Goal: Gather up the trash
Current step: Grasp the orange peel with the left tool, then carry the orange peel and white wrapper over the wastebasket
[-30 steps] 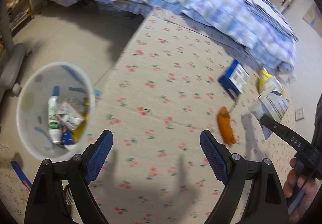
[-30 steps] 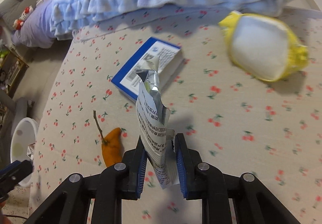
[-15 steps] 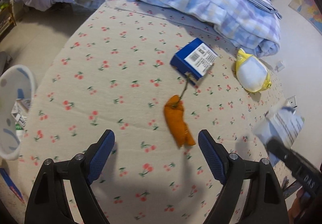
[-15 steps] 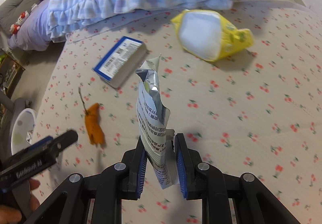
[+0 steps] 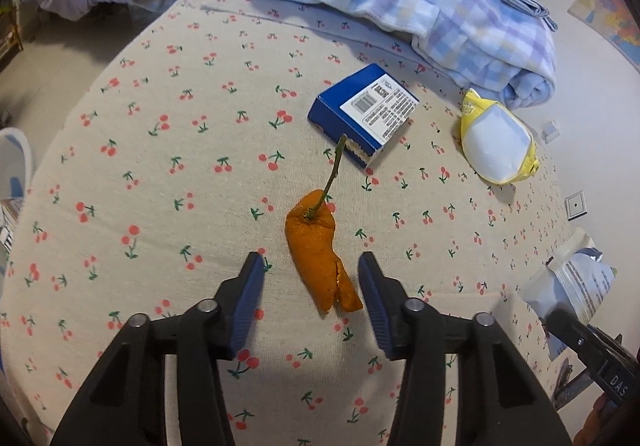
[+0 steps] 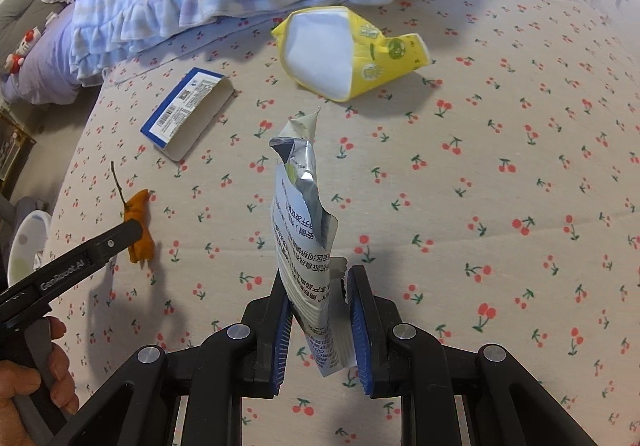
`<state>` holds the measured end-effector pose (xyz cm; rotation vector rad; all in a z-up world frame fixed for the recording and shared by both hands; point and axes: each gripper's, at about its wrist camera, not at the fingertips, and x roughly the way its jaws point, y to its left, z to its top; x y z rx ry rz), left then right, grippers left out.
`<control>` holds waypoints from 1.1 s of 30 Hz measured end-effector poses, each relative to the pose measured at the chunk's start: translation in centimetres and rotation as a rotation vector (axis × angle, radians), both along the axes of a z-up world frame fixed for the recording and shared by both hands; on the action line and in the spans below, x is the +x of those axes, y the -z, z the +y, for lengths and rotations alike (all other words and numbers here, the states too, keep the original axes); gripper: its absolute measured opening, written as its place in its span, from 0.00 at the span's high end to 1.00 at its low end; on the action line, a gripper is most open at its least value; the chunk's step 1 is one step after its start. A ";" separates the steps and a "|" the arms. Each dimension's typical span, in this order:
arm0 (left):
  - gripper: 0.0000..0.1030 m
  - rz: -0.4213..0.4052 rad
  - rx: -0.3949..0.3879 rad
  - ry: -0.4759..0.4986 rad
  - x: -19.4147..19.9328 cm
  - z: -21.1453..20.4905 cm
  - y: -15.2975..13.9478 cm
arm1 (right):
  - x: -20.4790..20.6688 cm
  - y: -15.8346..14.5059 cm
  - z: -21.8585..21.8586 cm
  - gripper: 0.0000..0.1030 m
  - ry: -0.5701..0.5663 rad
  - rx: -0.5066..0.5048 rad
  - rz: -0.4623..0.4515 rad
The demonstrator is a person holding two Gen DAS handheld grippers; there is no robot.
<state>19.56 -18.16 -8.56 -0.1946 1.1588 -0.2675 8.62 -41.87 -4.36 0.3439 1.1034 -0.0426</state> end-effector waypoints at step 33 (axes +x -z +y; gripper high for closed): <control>0.84 -0.015 -0.056 0.023 -0.2 2.3 -2.2 | 0.1 -2.3 1.8 0.76 -0.030 0.003 -0.062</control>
